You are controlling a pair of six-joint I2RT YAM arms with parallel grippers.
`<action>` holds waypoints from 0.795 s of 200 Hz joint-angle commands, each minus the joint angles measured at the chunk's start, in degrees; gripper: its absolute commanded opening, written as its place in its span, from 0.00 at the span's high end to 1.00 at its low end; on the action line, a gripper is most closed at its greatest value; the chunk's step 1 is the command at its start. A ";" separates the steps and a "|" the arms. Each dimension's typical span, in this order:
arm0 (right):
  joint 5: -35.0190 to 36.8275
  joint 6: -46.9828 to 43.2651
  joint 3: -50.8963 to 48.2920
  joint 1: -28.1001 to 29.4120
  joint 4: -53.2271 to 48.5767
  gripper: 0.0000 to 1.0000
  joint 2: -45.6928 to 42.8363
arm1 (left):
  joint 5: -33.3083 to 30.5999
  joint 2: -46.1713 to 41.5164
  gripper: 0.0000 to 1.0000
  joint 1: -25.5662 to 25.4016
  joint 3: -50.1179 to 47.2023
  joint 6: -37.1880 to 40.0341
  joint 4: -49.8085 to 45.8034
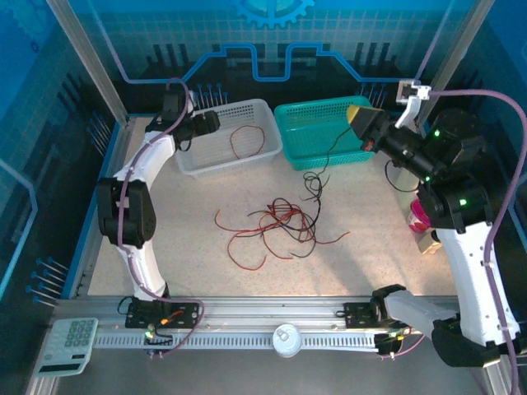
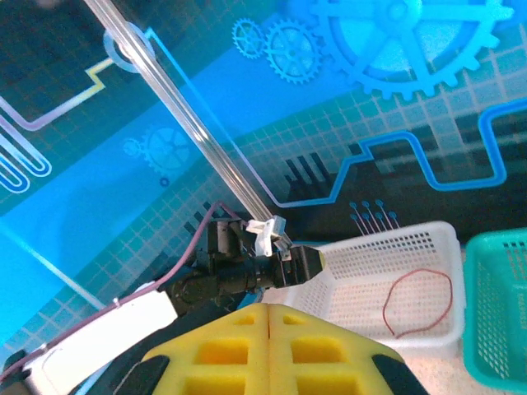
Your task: Untangle the cables
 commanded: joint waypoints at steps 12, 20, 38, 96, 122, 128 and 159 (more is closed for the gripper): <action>5.75 -2.22 6.28 3.35 4.85 1.00 4.02 | 4.34 -9.36 0.01 -1.57 -2.87 -3.42 3.47; 6.98 -2.64 7.72 3.84 5.45 1.00 5.42 | 4.90 -11.33 0.01 -1.61 -5.10 -4.63 4.88; 10.10 -3.86 10.01 5.05 7.84 1.00 8.23 | 5.87 -16.19 0.01 -1.65 -10.36 -8.17 6.84; 22.27 -12.72 15.87 8.01 17.58 1.00 18.77 | 10.38 -31.47 0.01 -1.65 -25.21 -16.53 12.48; 28.87 -19.99 19.53 8.26 19.59 1.00 23.88 | 11.55 -36.48 0.01 -1.65 -28.40 -18.28 13.37; 30.28 -21.43 20.73 8.21 19.51 1.00 25.24 | 11.86 -37.35 0.01 -1.65 -28.68 -18.37 13.34; 35.46 -28.08 26.64 7.78 18.98 1.00 31.53 | 13.67 -40.58 0.01 -1.63 -28.89 -19.06 12.93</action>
